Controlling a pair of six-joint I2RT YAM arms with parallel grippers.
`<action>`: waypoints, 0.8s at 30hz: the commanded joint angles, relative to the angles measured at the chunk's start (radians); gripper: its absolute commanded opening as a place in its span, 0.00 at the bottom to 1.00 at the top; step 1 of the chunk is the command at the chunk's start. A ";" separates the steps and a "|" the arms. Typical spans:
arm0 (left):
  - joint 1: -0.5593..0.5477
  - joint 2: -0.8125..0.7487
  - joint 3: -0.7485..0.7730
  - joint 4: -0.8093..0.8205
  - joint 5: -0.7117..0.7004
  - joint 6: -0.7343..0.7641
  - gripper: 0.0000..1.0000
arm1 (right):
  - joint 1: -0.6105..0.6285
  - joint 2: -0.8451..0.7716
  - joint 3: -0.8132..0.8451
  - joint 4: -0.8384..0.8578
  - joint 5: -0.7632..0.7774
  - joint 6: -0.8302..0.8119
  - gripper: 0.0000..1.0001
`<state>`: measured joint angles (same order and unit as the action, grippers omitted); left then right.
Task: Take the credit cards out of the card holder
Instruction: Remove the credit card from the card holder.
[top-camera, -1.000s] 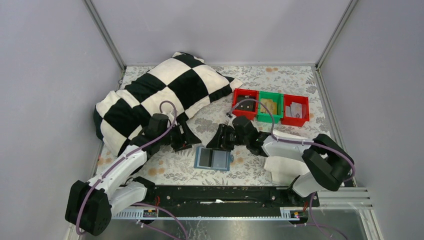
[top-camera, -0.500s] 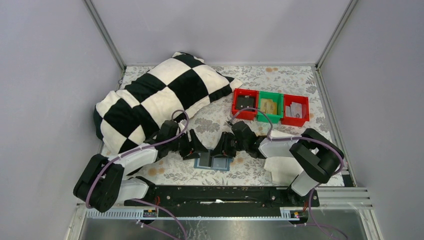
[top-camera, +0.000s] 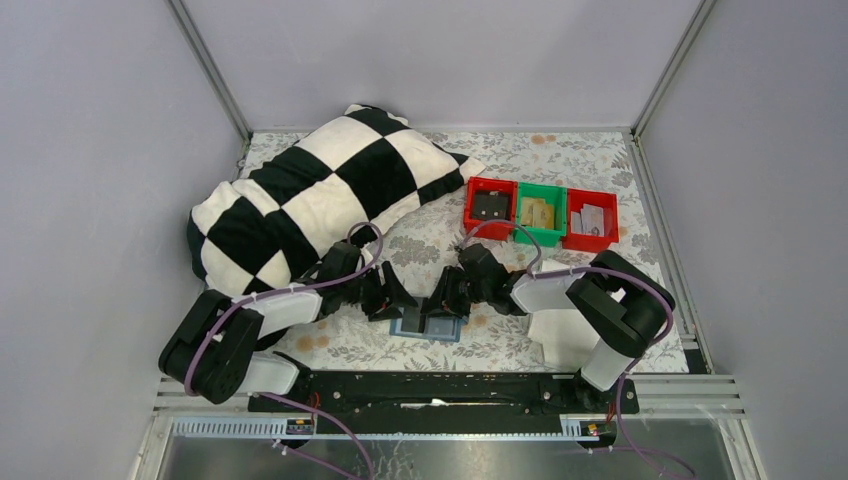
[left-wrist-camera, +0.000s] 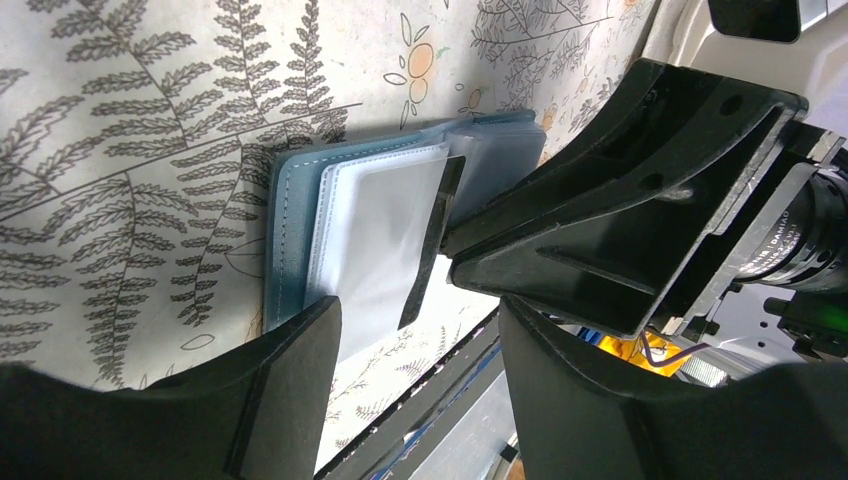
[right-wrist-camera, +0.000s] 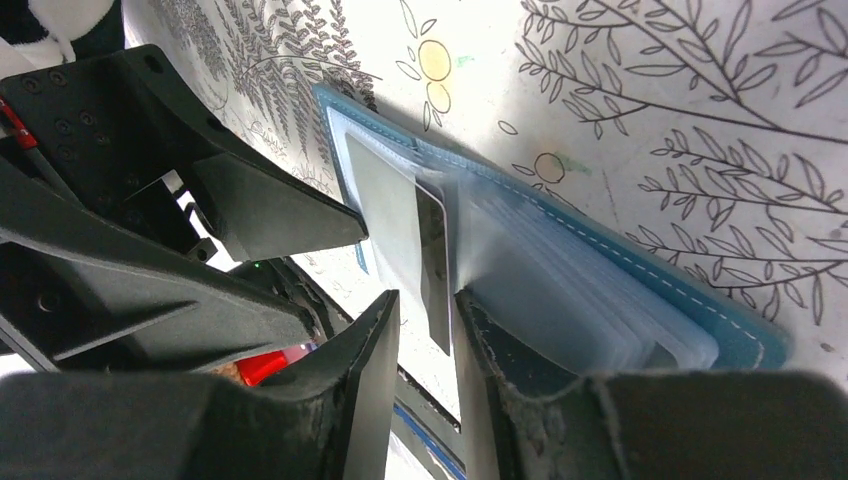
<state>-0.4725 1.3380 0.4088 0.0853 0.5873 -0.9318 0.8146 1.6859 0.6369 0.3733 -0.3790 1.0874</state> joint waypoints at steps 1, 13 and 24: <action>-0.002 0.039 -0.025 0.022 -0.032 0.037 0.64 | 0.006 0.024 -0.007 -0.047 0.063 0.021 0.34; -0.001 0.053 -0.037 0.035 -0.012 0.039 0.64 | 0.005 0.051 -0.069 0.214 -0.004 0.087 0.25; -0.002 0.046 -0.039 0.035 -0.008 0.035 0.64 | 0.006 0.053 -0.046 0.155 0.015 0.042 0.22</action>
<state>-0.4660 1.3590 0.3988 0.1314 0.6163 -0.9257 0.8116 1.7180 0.5720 0.5301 -0.3790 1.1549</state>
